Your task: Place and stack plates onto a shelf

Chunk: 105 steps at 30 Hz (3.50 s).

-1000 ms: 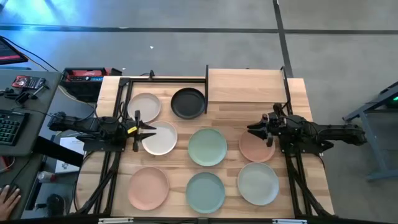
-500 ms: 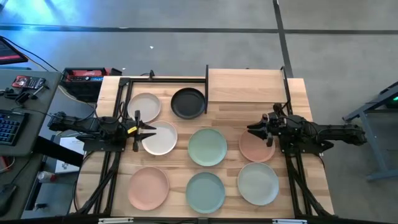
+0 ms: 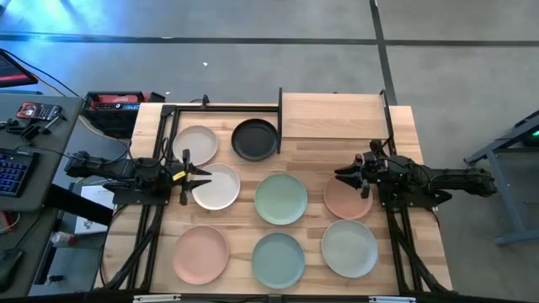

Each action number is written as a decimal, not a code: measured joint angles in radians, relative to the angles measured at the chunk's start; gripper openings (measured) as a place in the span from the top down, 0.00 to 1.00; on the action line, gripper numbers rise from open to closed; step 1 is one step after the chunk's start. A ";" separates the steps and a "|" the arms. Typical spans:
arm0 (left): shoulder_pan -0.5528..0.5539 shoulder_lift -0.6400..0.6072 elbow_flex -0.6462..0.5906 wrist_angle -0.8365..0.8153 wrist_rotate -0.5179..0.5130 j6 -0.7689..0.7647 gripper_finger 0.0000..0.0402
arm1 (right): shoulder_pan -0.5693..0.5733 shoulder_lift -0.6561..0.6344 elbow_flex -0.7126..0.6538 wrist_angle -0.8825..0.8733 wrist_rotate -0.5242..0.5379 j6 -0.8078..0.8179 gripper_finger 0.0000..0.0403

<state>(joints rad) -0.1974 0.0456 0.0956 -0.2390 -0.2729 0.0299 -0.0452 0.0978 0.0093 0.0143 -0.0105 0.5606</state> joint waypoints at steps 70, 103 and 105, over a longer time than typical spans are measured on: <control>0.000 0.000 0.000 0.011 -0.113 0.000 0.77 | 0.000 0.000 0.000 0.027 0.142 0.190 0.72; 0.000 0.000 0.000 0.451 -0.219 -0.124 0.77 | 0.000 0.093 0.287 0.251 0.310 0.061 0.72; 0.000 0.000 0.000 0.446 -0.245 -0.124 0.77 | 0.000 0.151 0.374 0.193 0.298 0.049 0.72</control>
<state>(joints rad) -0.1970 0.0456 0.0952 0.2067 -0.5181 -0.0939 -0.0456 0.2490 0.3837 0.2071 0.2879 0.6098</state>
